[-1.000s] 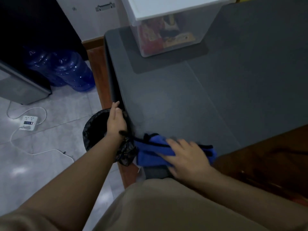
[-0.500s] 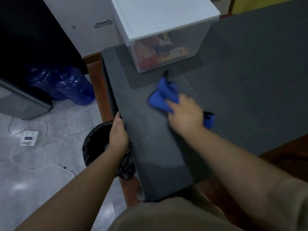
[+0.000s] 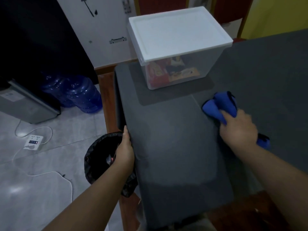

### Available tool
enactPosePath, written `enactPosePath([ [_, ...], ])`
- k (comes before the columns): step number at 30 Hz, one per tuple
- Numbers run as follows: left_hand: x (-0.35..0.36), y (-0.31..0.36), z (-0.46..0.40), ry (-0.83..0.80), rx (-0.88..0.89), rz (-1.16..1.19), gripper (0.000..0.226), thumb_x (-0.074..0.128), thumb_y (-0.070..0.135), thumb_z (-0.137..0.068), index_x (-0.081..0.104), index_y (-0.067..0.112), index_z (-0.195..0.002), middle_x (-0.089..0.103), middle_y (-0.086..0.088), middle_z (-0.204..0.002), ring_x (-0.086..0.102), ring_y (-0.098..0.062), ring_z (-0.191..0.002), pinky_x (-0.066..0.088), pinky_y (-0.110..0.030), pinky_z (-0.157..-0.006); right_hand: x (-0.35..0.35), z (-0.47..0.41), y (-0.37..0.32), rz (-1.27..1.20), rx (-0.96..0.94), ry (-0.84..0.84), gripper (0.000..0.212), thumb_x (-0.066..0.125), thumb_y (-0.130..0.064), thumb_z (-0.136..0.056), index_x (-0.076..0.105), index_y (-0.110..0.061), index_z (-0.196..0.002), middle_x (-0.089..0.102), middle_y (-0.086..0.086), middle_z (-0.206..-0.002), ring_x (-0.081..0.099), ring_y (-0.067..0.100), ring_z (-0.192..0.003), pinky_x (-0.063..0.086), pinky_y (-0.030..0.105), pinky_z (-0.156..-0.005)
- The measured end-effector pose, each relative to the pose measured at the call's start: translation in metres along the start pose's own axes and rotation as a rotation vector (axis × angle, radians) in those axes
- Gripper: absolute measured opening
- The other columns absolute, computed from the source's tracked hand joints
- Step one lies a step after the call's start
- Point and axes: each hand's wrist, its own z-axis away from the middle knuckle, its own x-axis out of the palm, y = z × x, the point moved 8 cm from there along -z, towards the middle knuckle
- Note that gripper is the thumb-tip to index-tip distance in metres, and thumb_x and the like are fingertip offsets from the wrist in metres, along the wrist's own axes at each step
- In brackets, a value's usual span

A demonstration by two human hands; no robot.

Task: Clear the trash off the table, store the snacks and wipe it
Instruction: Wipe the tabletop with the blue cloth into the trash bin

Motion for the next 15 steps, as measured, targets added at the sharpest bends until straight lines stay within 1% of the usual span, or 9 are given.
enactPosePath([
  [2,0.002,0.002,0.002,0.008,0.016,0.012,0.031,0.04,0.062,-0.089,0.06,0.041,-0.102,0.065,0.011,-0.101,0.06,-0.015,-0.1,0.043,-0.039,-0.102,0.005,-0.028,-0.021,0.015,0.044,0.0,0.025,0.046,-0.018,-0.089,0.057,-0.016,-0.112,0.049,0.016,-0.1,0.05,0.038,-0.09,0.037,0.037,-0.064],
  [4,0.002,0.003,0.0,0.005,0.031,0.01,0.035,0.04,0.063,-0.089,0.063,0.04,-0.102,0.065,0.012,-0.101,0.06,-0.015,-0.102,0.043,-0.039,-0.102,0.01,-0.042,-0.063,-0.007,0.009,-0.024,0.029,0.046,-0.019,-0.09,0.056,-0.016,-0.117,0.049,0.018,-0.11,0.05,0.038,-0.098,0.039,0.038,-0.069],
  [6,0.0,0.004,-0.003,0.016,0.038,-0.002,0.043,0.042,0.066,-0.086,0.067,0.035,-0.103,0.067,0.009,-0.107,0.061,-0.017,-0.104,0.043,-0.041,-0.103,0.007,-0.038,-0.115,-0.032,-0.109,-0.032,0.034,0.047,-0.021,-0.09,0.054,-0.022,-0.123,0.047,0.016,-0.117,0.048,0.038,-0.103,0.042,0.038,-0.075],
  [8,-0.003,0.005,-0.004,0.032,0.052,-0.008,0.051,0.042,0.068,-0.083,0.064,0.034,-0.115,0.067,0.007,-0.114,0.061,-0.017,-0.105,0.043,-0.042,-0.103,0.005,-0.014,-0.163,-0.038,-0.268,-0.037,0.037,0.046,-0.023,-0.089,0.052,-0.026,-0.125,0.047,0.012,-0.118,0.049,0.035,-0.103,0.042,0.037,-0.074],
  [9,-0.002,0.005,-0.004,0.033,0.062,-0.018,0.052,0.042,0.067,-0.084,0.062,0.034,-0.12,0.066,0.006,-0.117,0.061,-0.017,-0.106,0.043,-0.041,-0.103,0.003,0.006,-0.181,-0.032,-0.365,-0.013,0.037,0.046,-0.023,-0.087,0.055,-0.027,-0.123,0.05,0.011,-0.115,0.052,0.033,-0.098,0.041,0.036,-0.07],
  [11,0.0,0.005,-0.001,0.038,0.059,0.005,0.055,0.044,0.065,-0.084,0.062,0.029,-0.122,0.065,0.002,-0.121,0.06,-0.018,-0.108,0.042,-0.041,-0.104,0.0,0.055,-0.198,-0.04,-0.563,-0.01,0.041,0.051,-0.025,-0.073,0.066,-0.029,-0.111,0.059,0.008,-0.103,0.057,0.029,-0.079,0.04,0.031,-0.057],
  [13,-0.002,0.005,0.0,0.062,0.048,0.045,0.05,0.048,0.063,-0.084,0.065,0.024,-0.11,0.066,-0.004,-0.117,0.061,-0.02,-0.105,0.043,-0.04,-0.103,-0.001,0.099,-0.186,-0.075,-0.702,-0.031,0.046,0.061,-0.023,-0.062,0.07,-0.029,-0.107,0.065,0.006,-0.096,0.058,0.026,-0.066,0.038,0.028,-0.05],
  [14,-0.002,0.006,0.001,0.061,0.039,0.049,0.047,0.049,0.062,-0.085,0.065,0.024,-0.106,0.067,-0.005,-0.113,0.062,-0.02,-0.102,0.044,-0.038,-0.101,0.0,0.114,-0.17,-0.088,-0.729,-0.033,0.048,0.062,-0.022,-0.06,0.07,-0.03,-0.107,0.066,0.007,-0.097,0.058,0.027,-0.065,0.039,0.028,-0.049],
  [15,0.0,0.008,0.005,0.04,0.032,0.049,0.044,0.048,0.063,-0.085,0.065,0.025,-0.101,0.068,-0.005,-0.11,0.062,-0.02,-0.1,0.045,-0.036,-0.099,0.0,0.122,-0.149,-0.092,-0.724,-0.023,0.048,0.058,-0.023,-0.062,0.07,-0.03,-0.108,0.066,0.008,-0.097,0.058,0.029,-0.063,0.041,0.029,-0.048],
])
